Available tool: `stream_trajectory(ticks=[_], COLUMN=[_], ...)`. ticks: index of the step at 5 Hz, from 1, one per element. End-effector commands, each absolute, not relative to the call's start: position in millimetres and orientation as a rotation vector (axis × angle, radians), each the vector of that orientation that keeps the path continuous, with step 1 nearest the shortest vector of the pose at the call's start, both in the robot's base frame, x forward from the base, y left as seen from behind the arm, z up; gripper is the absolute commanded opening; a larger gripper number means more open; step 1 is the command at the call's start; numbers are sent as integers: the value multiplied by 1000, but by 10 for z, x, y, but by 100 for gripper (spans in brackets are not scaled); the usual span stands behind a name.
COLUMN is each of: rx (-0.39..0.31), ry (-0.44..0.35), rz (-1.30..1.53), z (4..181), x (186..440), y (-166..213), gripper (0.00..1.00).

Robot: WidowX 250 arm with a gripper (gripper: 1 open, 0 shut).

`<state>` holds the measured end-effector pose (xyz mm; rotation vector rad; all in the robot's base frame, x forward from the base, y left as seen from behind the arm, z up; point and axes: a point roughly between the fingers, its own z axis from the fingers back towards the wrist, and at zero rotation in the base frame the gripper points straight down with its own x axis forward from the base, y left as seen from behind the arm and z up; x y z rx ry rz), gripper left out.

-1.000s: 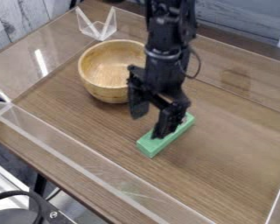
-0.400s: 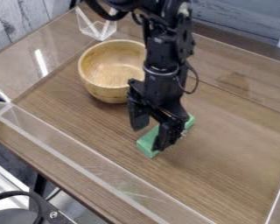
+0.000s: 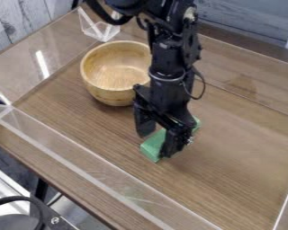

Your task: Put the green block in the brown bowl

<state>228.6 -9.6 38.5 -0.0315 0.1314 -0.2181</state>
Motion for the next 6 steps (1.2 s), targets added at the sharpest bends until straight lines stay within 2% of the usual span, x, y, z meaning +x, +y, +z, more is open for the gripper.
stream_trajectory(ticks=[1,4,6], rx=[-34,-44,-50], ry=[86,47,43], rz=[-221,-204,-195], z=[470,560,540], x=[2353,2359,2356], y=[-121,-143,-157], gripper=[100,100,100])
